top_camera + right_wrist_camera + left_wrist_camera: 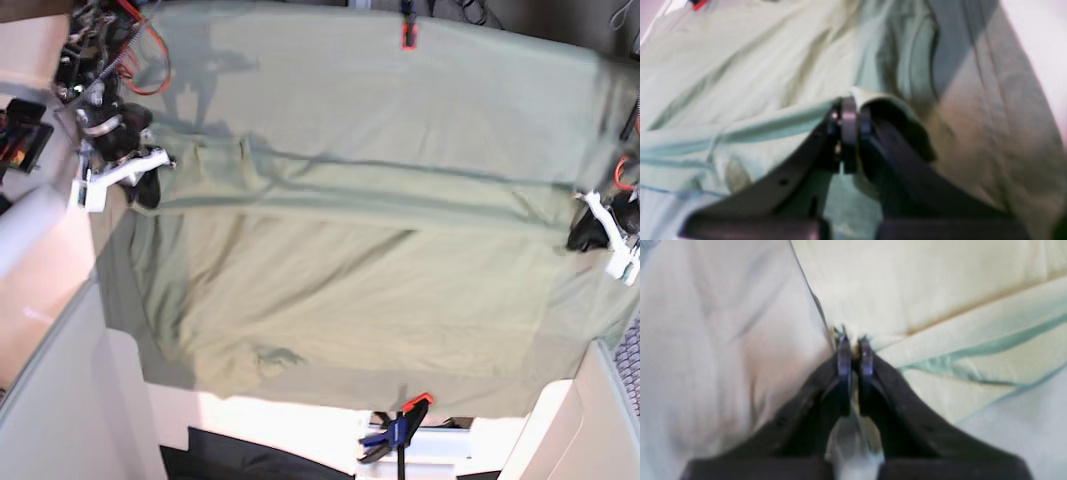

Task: Fold the T-shirt properly
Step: 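Lift the hem with both grippers and fold it toward the collar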

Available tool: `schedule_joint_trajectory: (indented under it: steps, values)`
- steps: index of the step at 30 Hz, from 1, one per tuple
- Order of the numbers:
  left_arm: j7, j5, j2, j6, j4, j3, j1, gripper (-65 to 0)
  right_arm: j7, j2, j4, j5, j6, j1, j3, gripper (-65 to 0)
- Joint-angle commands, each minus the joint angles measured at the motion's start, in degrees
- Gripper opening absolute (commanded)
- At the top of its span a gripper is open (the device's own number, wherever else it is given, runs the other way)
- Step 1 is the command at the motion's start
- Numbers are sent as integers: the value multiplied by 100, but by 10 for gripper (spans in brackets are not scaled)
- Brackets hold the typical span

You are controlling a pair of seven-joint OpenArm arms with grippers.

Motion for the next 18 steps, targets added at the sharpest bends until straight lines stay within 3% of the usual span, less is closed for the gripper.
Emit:
schedule_joint_trajectory:
  steps: [1,9,16,17,18]
  values:
    - [-164,-44,-153,23,-76,2,-260,-650,138,66,-37,-37,-7,221,-76,-650]
    - [-396,-7,-105,23,-1226,675,-1259,-650,205,63,-804,-304,-7,1064,-428,-650]
    - [-533,61,-13,23,-1655,789,-1493,-650,227,46,-1174,-448,-9,1300,-433,-650]
    - [-570,66,-13,23,-1655,789,-1493,-646,223,48,-1178,-448,-9,1300,-433,-565]
    - [-616,68,-15,23,-1655,789,-1495,-584,219,50,-1178,-450,-9,1300,-433,-440]
